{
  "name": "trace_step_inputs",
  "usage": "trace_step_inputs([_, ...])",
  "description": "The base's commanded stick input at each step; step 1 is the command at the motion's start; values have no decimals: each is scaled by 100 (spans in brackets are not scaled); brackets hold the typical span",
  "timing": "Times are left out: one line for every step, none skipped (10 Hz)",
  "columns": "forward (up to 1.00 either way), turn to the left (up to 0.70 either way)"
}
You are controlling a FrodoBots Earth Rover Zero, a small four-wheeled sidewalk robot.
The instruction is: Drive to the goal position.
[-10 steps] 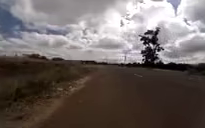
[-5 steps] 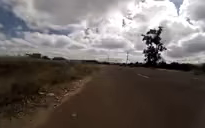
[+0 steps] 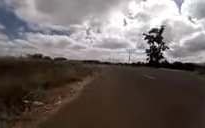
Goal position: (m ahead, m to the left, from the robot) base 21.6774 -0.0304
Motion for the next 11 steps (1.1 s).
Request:
trace_step_inputs([85,0])
trace_step_inputs([85,0])
trace_step_inputs([85,-8])
trace_step_inputs([85,-17])
trace_step_inputs([85,-17])
trace_step_inputs([85,-18])
trace_step_inputs([85,-9])
trace_step_inputs([85,0])
trace_step_inputs([85,0])
trace_step_inputs([85,0])
trace_step_inputs([85,0])
